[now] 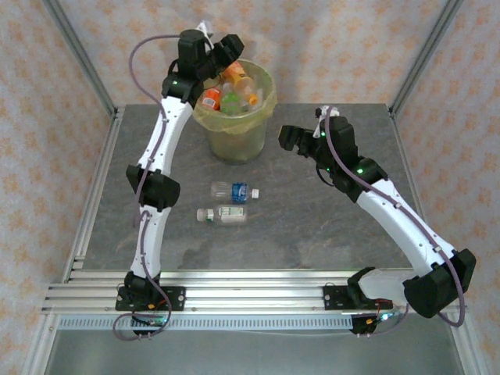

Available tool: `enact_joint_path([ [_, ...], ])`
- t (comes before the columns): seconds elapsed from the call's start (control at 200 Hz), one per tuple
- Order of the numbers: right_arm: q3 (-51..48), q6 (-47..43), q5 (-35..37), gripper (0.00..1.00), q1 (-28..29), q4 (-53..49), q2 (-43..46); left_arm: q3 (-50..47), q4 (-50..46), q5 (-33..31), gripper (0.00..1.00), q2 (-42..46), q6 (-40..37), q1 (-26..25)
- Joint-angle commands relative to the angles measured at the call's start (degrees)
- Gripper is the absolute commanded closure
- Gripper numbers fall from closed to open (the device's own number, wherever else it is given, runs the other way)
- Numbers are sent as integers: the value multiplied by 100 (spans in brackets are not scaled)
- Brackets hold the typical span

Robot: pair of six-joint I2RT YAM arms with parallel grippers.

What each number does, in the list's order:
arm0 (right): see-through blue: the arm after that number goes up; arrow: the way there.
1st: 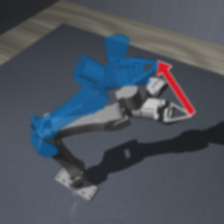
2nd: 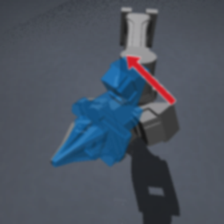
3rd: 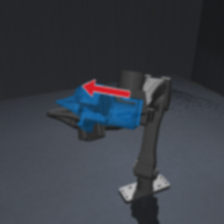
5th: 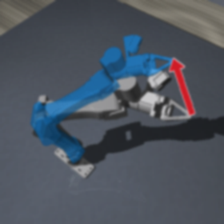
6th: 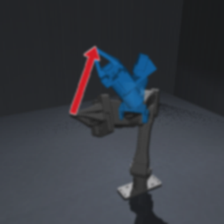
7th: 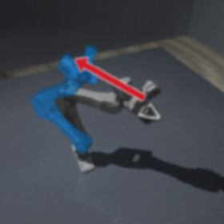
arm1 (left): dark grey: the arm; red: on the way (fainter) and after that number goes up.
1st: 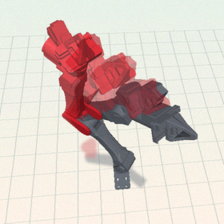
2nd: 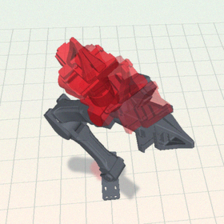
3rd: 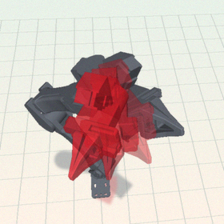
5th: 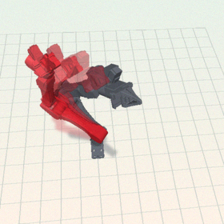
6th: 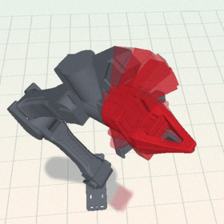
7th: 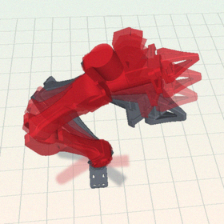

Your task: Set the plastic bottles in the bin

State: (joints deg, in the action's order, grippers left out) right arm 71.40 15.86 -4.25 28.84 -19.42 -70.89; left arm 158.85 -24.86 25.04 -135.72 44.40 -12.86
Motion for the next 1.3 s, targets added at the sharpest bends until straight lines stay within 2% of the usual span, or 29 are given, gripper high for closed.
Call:
enact_joint_path([
  [0.0,164,-34,45,1,16,-101,74,88,-292,19,39,738,-277,74],
  [0.18,163,-13,227,1,16,-247,135,40,-1447,23,31,1256,-634,50],
  [0.27,160,5,374,1,16,-405,180,-544,-2009,-229,27,1837,-971,-35],
  [0.325,126,0,432,1,16,-496,207,-1389,-1969,-402,25,2429,-1106,-96],
  [0.415,-28,-3,515,1,16,-519,276,-3325,-1246,-758,19,3738,-1107,-176],
  [0.54,-187,-13,623,1,16,-573,279,-5522,-647,-1531,10,5341,-877,-242],
  [0.656,-188,-27,720,1,16,-739,278,-7124,-521,-2186,0,6582,-339,-371],
  [0.801,-179,-2,829,1,16,-1011,274,-9101,-782,-3076,0,7927,1086,-731],
  [0.941,-222,-48,890,1,16,-1242,247,-10636,-1146,-3860,0,9065,2438,-1391],
  [1.091,-233,-118,943,1,16,-1448,139,-11395,-1460,-4335,0,9404,3324,-2172],
  [1.291,-266,-135,979,1,14,-1486,10,-11661,-1234,-4403,0,8376,4038,-2948],
])
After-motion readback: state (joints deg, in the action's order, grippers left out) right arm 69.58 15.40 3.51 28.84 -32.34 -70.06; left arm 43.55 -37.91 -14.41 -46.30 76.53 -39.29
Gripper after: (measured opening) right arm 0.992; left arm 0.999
